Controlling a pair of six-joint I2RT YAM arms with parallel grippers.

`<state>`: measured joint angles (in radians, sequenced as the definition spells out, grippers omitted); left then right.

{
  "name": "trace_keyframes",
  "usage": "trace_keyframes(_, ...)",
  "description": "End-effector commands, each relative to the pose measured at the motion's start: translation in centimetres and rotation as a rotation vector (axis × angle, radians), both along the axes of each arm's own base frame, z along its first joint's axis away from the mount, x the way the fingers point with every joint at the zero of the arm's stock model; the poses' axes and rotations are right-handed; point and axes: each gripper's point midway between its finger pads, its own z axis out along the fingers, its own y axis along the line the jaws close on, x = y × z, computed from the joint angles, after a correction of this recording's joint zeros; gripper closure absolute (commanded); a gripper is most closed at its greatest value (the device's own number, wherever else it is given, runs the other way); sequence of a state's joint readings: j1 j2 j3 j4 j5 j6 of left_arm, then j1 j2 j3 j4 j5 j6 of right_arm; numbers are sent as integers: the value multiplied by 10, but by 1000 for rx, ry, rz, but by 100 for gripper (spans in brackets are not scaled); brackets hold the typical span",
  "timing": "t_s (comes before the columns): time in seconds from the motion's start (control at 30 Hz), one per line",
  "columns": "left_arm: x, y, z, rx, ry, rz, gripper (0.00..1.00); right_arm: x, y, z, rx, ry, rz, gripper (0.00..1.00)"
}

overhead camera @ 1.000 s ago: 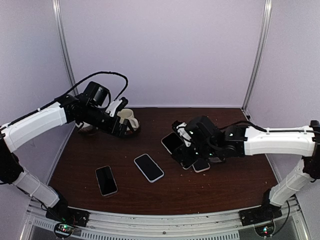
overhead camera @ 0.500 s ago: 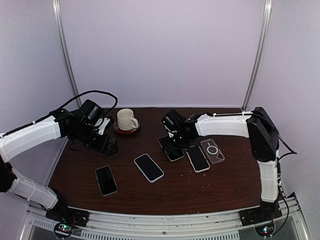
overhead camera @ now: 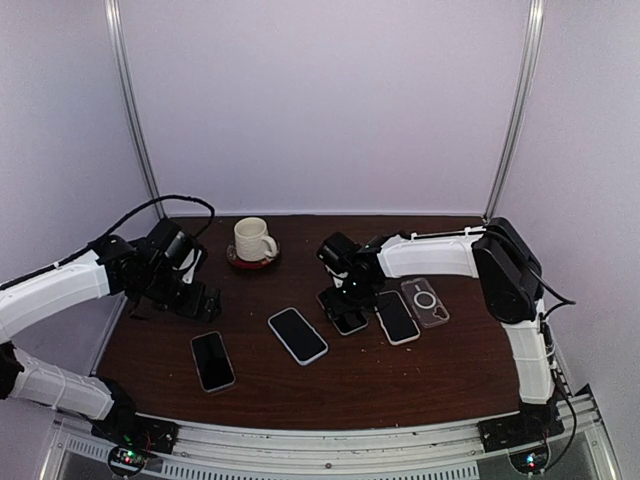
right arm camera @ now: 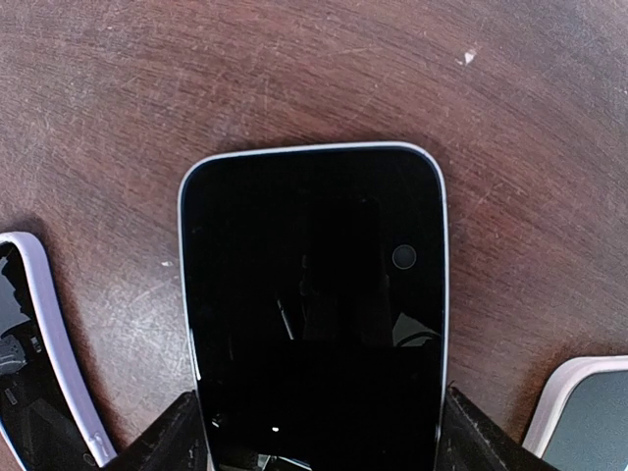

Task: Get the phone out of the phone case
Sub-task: Place the phone at the center of the board, then pick up the phone with the phone case from the corner of the board.

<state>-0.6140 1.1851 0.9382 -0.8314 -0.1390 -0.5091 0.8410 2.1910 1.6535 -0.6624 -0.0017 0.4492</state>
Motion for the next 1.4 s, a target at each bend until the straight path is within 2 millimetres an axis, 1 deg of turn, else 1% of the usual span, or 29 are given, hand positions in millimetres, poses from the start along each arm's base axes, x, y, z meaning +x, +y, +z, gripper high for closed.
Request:
trace_keyframes(0.0, -4, 17, -7, 14, 3, 129, 2, 4, 1, 0, -3, -2, -7, 34)
trace_keyframes(0.1, -13, 27, -17, 28, 41, 196, 2, 4, 1, 0, -7, -2, 1, 29)
trace_keyframes(0.27, -32, 42, -38, 48, 125, 315, 2, 4, 1, 6, -6, -12, 17, 21)
trace_keyframes(0.37, -42, 45, -50, 43, 172, 357, 3, 4, 2, 12, 1, -21, 24, 17)
trace_keyframes(0.53, -54, 45, -59, 8, 219, 405, 3, 3, 0, 22, 7, -38, 39, 8)
trace_keyframes(0.63, -57, 41, -61, -9, 235, 414, 2, 2, -2, 32, 17, -56, 46, 6)
trace_keyframes(0.73, -60, 33, -65, -38, 254, 429, 2, -1, -5, 42, 33, -76, 49, 5)
trace_keyframes(0.8, -60, 24, -70, -78, 270, 433, 2, -4, -7, 50, 53, -91, 51, 4)
trace_keyframes(0.9, -60, 9, -78, -149, 283, 439, 3, -13, -9, 61, 94, -96, 67, 1)
trace_keyframes(1.0, -59, 2, -83, -152, 283, 450, 2, -24, -14, 68, 128, -99, 86, 0)
trace_keyframes(1.1, -58, -3, -89, -126, 288, 470, 2, -34, -20, 73, 160, -104, 98, 0)
trace_keyframes(1.13, -58, -5, -93, -108, 300, 476, 2, -38, -24, 71, 163, -103, 101, 0)
trace_keyframes(1.17, -57, -6, -94, -102, 302, 478, 2, -40, -25, 75, 173, -110, 103, 0)
trace_keyframes(1.3, -58, -10, -107, -72, 337, 501, 3, -49, -37, 74, 162, -111, 109, 0)
trace_keyframes(1.37, -56, -11, -110, -64, 337, 511, 2, -52, -41, 73, 152, -114, 113, 0)
